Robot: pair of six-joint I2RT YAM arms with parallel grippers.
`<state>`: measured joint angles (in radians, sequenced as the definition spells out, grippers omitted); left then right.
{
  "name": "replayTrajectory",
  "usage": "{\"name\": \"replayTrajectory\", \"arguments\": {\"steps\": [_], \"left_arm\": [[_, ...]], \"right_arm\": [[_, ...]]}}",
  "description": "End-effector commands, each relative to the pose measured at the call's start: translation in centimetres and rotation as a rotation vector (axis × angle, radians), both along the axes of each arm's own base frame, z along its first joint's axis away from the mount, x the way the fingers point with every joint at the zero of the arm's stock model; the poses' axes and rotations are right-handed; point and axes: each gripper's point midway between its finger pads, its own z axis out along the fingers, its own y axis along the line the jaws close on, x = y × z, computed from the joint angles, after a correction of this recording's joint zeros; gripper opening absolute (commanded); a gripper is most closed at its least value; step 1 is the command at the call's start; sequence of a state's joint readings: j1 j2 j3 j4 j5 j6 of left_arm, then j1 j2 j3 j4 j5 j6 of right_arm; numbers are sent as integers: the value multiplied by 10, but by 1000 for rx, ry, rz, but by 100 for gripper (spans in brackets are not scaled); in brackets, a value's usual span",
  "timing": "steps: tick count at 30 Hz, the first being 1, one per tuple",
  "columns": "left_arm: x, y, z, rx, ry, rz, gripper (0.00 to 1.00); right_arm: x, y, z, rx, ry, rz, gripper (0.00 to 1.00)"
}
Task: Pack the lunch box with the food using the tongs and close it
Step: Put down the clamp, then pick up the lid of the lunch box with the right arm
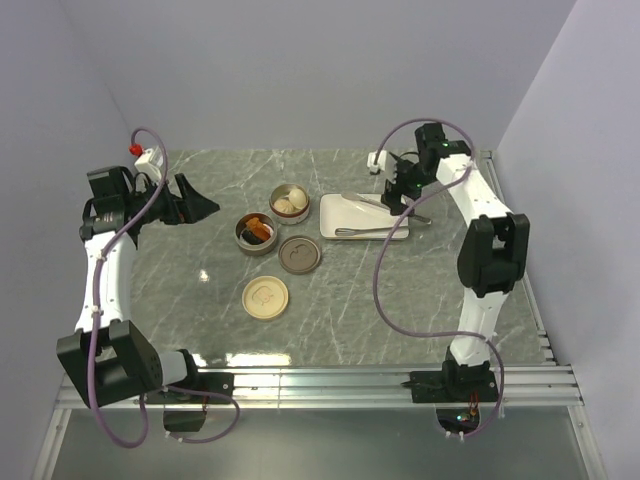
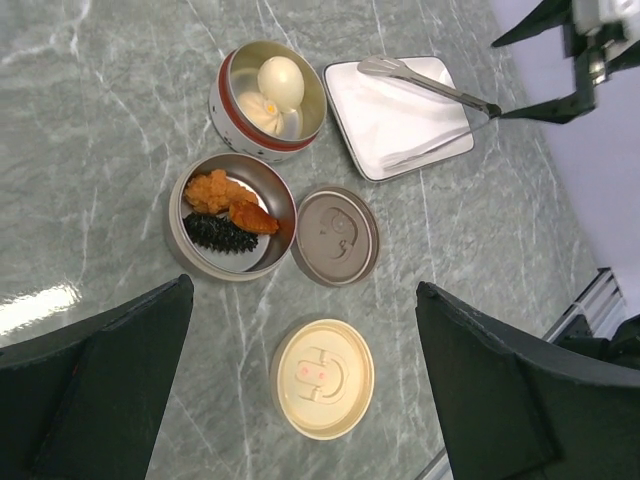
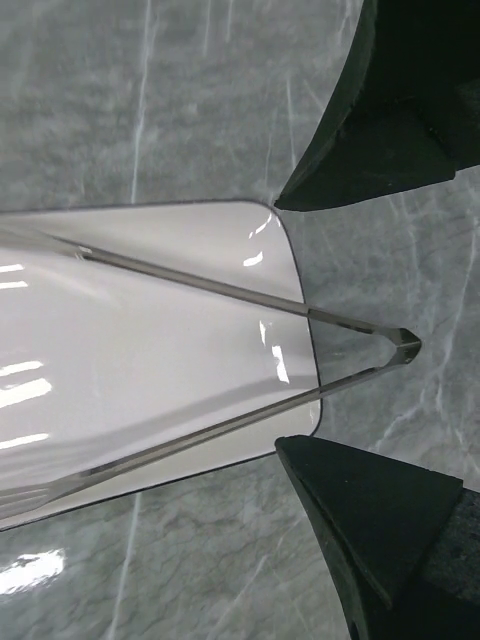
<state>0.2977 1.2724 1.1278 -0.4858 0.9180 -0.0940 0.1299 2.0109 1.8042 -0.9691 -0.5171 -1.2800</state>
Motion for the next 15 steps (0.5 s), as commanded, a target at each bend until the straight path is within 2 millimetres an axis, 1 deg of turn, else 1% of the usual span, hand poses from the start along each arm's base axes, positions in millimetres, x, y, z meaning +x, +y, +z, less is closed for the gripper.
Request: {"name": "replayTrajectory", "arguments": {"steps": [1,2,3,4,6,7,8,9,10,11,13,14,15], "left_arm": [[-6,1,36,65,-132,-12,99],[-7,1,36,91,-150,-21,99],[-9,2,34,94,-146,-16,99],[-13,2,34,121,-169,-29,99],[-16,1,31,136,-175,-35,99],[-18,1,31,137,-178,-37,99],[-20,0,32,142,-186,-46,100],[-22,-2,32,135,-188,-56,99],[-24,-3,34,136,-200,-57,100],[-24,-3,37,135,-212,-54,99],[-29,-6,40,131,-233,-57,99],[-28,-6,42,124,-243,-50,99],[-30,-7,40,116,-241,-49,100]], "right_arm": [[2,13,94,162,-159,-63,100],[-1,17,108,190,-181,-67,100],[-11,20,129,220,-219,-75,100],[-12,28,142,255,-243,-102,100],[-25,30,161,264,-287,-133,100],[-33,43,166,272,-291,-119,100],[-41,48,169,267,-295,-106,100],[-54,54,173,267,-302,-86,100],[-68,67,172,250,-294,-41,100],[-85,76,169,243,-286,-6,100],[-103,90,161,218,-284,36,100],[-127,111,146,200,-259,109,100],[-134,119,137,178,-260,121,100]]}}
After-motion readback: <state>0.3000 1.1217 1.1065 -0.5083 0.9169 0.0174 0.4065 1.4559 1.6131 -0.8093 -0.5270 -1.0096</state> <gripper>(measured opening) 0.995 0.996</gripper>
